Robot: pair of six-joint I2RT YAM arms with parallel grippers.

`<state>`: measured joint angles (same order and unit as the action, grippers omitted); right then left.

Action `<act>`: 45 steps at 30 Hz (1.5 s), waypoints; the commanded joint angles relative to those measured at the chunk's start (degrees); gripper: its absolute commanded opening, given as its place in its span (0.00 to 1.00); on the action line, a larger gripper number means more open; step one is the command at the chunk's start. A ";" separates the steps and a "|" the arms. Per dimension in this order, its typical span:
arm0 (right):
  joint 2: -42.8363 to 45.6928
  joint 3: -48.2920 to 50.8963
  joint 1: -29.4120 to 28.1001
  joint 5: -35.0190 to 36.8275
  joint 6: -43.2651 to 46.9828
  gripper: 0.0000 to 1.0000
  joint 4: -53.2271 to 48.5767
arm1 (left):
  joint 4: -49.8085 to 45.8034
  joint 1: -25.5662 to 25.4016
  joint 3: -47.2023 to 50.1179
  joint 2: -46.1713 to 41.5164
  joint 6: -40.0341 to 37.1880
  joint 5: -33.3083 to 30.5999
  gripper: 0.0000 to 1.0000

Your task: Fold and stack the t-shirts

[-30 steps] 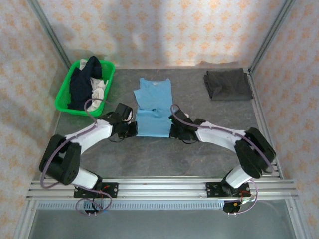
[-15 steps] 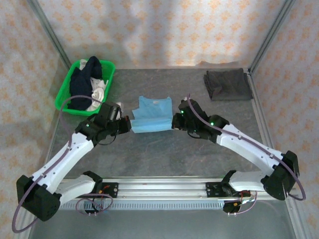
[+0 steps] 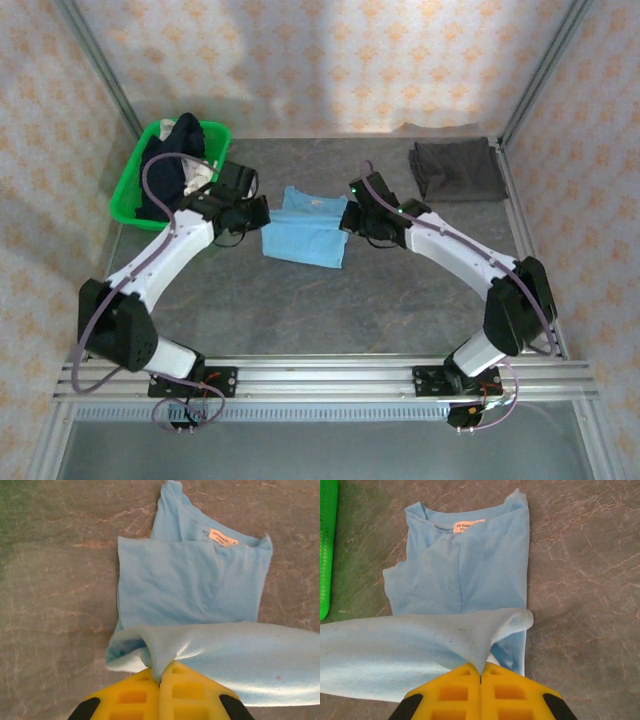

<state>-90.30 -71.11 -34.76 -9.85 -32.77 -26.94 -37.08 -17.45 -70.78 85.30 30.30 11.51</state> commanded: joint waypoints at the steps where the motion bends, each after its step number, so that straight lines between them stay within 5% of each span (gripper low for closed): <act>1: -4.03 -3.36 3.11 -1.27 0.08 0.00 1.10 | -1.95 2.48 -3.51 4.29 -2.21 -3.66 0.00; 12: -20.22 -16.93 7.30 -2.88 0.78 0.00 -2.60 | -7.74 5.67 -24.25 26.00 -5.11 -2.54 0.01; 15: -24.73 -20.89 8.29 -3.67 0.97 0.02 -3.64 | -10.36 6.33 -30.72 32.08 -6.41 -1.53 0.11; 17: -27.44 -24.26 8.63 -2.50 1.40 0.12 -5.80 | -12.40 6.84 -34.73 35.29 -7.23 -1.17 0.17; 21: -30.73 -28.72 9.75 -0.37 2.17 0.08 -8.31 | -14.61 8.03 -40.89 39.13 -8.11 -0.90 0.24; 23: -31.41 -29.53 10.60 -1.15 2.35 0.19 -7.94 | -16.45 8.38 -44.04 40.57 -8.71 -1.26 0.35; 24: -31.70 -30.06 10.88 -1.09 2.36 0.36 -8.33 | -17.27 8.47 -45.09 41.00 -9.13 -1.59 0.41; 25: -31.67 -30.29 10.94 -0.19 2.62 0.47 -8.76 | -17.46 8.40 -45.34 40.97 -9.43 -1.79 0.45; 36: -20.20 -10.92 9.78 -3.92 5.04 0.50 5.98 | -9.41 7.16 -32.97 32.80 -11.40 -0.89 0.49; 45: -24.14 -16.52 9.13 -5.36 6.10 0.51 7.82 | -5.18 8.65 -37.61 38.79 -11.94 4.38 0.54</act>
<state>-112.77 -83.29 -25.50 -15.90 -28.21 -20.53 -45.25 -9.67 -105.58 121.54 19.35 13.76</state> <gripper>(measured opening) 0.509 0.533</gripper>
